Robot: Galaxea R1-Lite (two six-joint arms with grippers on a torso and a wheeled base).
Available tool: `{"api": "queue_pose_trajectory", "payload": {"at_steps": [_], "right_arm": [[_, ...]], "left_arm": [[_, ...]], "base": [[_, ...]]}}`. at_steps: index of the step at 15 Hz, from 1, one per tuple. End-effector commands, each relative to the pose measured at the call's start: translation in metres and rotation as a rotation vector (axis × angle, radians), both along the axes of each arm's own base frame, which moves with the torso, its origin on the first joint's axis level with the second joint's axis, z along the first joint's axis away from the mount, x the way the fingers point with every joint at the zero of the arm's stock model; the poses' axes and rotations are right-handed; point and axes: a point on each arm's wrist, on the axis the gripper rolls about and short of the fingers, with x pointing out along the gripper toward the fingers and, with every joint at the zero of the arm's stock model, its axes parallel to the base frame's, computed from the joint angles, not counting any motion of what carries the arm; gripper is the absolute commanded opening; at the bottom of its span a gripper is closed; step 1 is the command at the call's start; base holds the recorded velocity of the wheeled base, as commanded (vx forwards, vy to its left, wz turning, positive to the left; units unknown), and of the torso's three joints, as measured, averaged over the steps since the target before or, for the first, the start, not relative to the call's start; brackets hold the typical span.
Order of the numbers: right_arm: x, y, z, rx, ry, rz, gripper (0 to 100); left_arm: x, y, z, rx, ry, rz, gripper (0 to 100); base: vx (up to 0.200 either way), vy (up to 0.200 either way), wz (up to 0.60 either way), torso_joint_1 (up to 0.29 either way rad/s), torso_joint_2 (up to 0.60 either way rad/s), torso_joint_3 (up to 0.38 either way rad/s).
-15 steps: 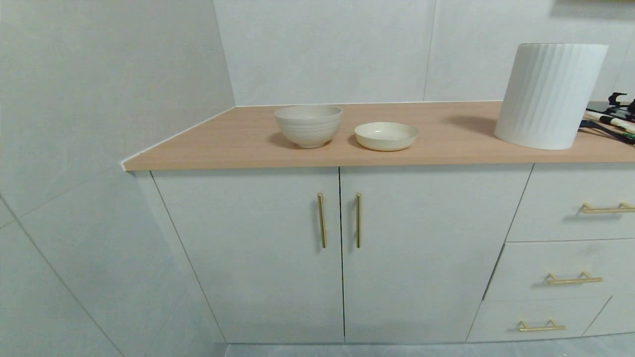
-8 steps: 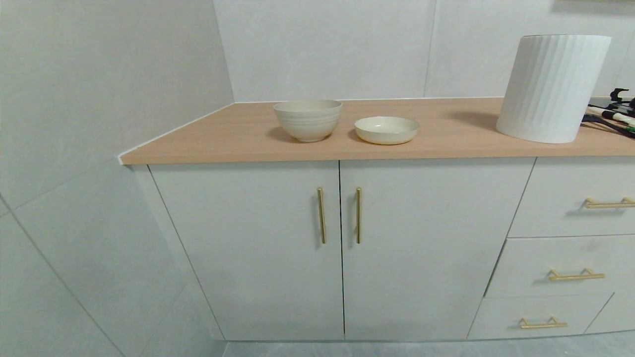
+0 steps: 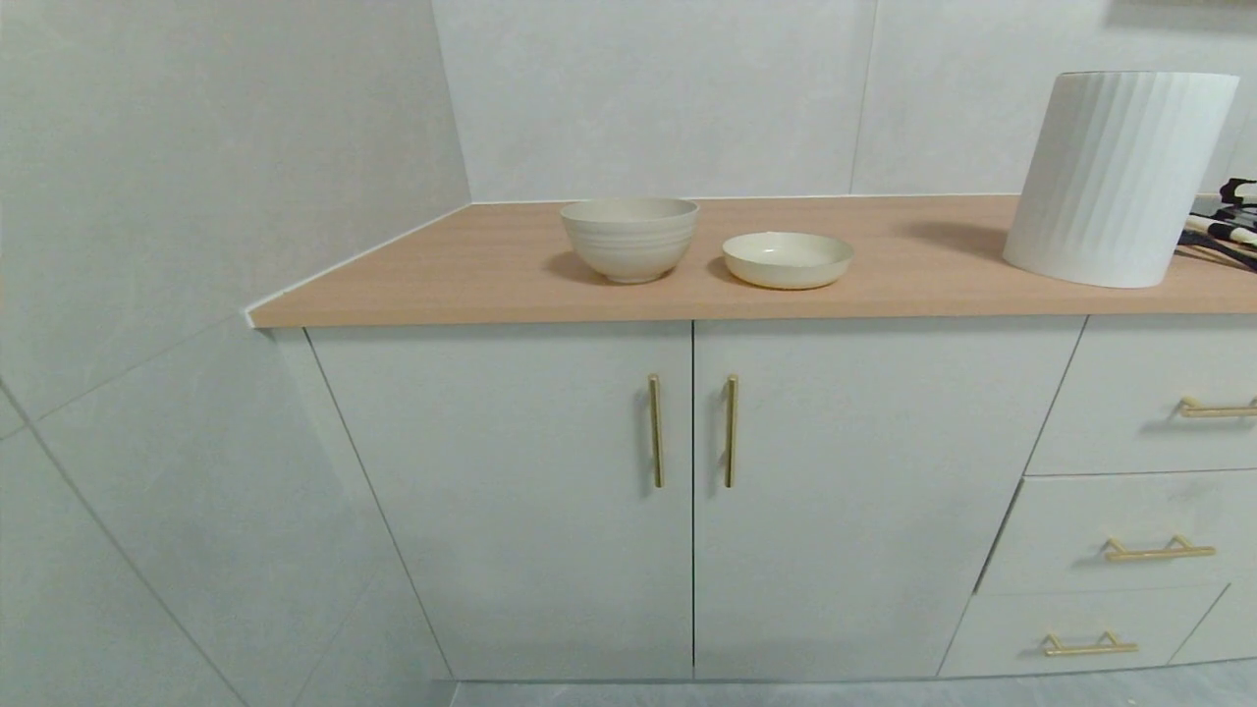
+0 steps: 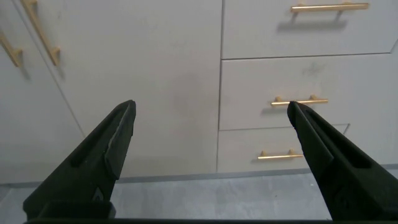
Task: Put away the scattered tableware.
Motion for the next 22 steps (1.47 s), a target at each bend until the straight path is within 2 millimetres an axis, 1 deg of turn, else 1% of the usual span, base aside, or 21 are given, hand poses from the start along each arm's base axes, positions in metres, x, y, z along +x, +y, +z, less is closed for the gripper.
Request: {"api": "queue_pose_trajectory", "payload": {"at_steps": [1, 11, 13, 14, 15, 16, 18, 19, 21, 22], "right_arm": [[0.000, 0.000, 0.000, 0.000, 0.002, 0.002, 100], [0.000, 0.000, 0.000, -0.024, 0.000, 0.003, 100], [0.000, 0.001, 0.001, -0.023, -0.004, 0.026, 100], [-0.007, 0.002, 0.025, 0.023, -0.084, 0.107, 100], [-0.013, 0.003, 0.051, 0.112, -0.135, 0.180, 100], [-0.007, 0.005, 0.060, 0.122, -0.076, 0.260, 100], [0.012, 0.008, 0.065, 0.099, 0.073, 0.439, 100], [0.020, 0.009, 0.067, 0.094, 0.122, 0.477, 100], [0.054, 0.014, 0.084, 0.102, 0.299, 0.584, 100], [0.070, 0.020, 0.092, 0.099, 0.361, 0.637, 100]], "left_arm": [[0.000, 0.000, 0.000, 0.000, 0.000, 0.001, 100], [0.000, 0.000, 0.000, 0.000, 0.000, 0.001, 100], [0.000, 0.000, 0.000, 0.000, 0.000, 0.001, 100], [0.000, 0.000, 0.000, 0.000, 0.000, 0.000, 100], [0.000, 0.000, 0.000, 0.002, 0.000, 0.001, 100], [0.000, 0.000, 0.000, 0.002, 0.000, 0.001, 100], [0.000, 0.000, 0.000, 0.000, 0.000, 0.001, 100], [0.000, 0.000, 0.000, 0.002, 0.000, 0.001, 100], [0.000, 0.000, 0.000, 0.002, 0.000, 0.001, 100], [0.000, 0.000, 0.000, 0.002, 0.000, 0.001, 100]], "base": [[0.000, 0.000, 0.00, 0.000, 0.00, 0.000], [0.000, 0.000, 0.00, 0.000, 0.00, 0.000], [0.000, 0.000, 0.00, 0.000, 0.00, 0.000], [0.000, 0.000, 0.00, 0.000, 0.00, 0.000], [0.000, 0.000, 0.00, 0.000, 0.00, 0.000], [0.000, 0.000, 0.00, 0.000, 0.00, 0.000], [0.000, 0.000, 0.00, 0.000, 0.00, 0.000], [0.000, 0.000, 0.00, 0.000, 0.00, 0.000], [0.000, 0.000, 0.00, 0.000, 0.00, 0.000], [0.000, 0.000, 0.00, 0.000, 0.00, 0.000]]}}
